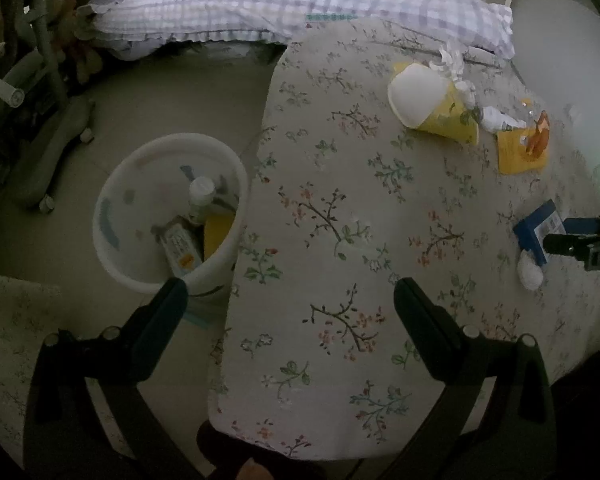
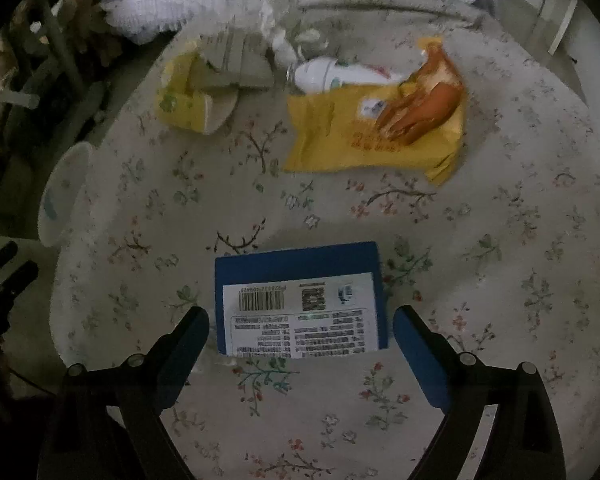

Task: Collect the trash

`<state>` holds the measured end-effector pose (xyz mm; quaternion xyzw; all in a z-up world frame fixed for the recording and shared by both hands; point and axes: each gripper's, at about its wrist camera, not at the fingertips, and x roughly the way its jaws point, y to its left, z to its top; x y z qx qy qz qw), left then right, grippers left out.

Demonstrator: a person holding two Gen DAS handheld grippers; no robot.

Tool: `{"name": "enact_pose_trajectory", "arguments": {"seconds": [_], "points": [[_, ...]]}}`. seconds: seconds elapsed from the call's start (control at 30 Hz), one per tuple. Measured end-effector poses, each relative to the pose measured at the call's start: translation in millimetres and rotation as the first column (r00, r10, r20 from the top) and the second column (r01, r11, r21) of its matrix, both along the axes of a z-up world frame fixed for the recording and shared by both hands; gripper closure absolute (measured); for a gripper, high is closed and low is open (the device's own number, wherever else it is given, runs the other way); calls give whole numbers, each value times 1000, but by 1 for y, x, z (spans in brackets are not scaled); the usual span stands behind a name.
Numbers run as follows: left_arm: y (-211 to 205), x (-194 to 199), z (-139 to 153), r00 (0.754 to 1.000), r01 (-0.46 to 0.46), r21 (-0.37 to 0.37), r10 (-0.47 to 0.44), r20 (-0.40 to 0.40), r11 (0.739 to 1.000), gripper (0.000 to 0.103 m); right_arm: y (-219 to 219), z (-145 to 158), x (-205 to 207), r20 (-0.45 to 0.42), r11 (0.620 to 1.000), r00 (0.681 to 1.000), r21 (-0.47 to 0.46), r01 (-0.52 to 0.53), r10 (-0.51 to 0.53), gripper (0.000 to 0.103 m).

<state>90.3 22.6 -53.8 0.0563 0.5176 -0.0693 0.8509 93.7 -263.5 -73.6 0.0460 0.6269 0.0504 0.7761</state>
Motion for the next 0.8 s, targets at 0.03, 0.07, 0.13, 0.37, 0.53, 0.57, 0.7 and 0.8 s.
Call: {"name": "enact_pose_trajectory", "arguments": {"seconds": [0.03,0.07,0.13,0.37,0.53,0.57,0.7,0.8], "points": [[0,1,0,1000,1,1,-1,-1,1000,1,2,-2,1,-3,1000,1000,-5,-1,1,8],[-1,1,0,1000,3,2,-3,-1,1000,1,3,-3,2,-3,1000,1000,-11,-2,2,8],[-3,1,0,1000,7,1,-7,-2,1000,1,3,-6,3,-7,1000,1000,-13,2,-2,8],[-13,0,-3,999,22,-26,-23,-29,999,1,1,-11,9,-20,1000,1000,9,17,-16,7],[-26,-2,-3,998,44,-39,-45,-33,998,1,4,-11,10,-13,1000,1000,-4,0,0,7],[-29,-3,-3,998,47,-43,-48,-34,998,1,3,-11,10,-13,1000,1000,-1,2,-2,7],[-38,-4,-3,997,57,-61,-59,-40,996,1,-2,-8,9,-9,999,999,12,32,-32,17],[-48,-4,-1,996,72,-83,-76,-43,994,1,-14,1,6,15,998,998,31,52,-53,39]]}}
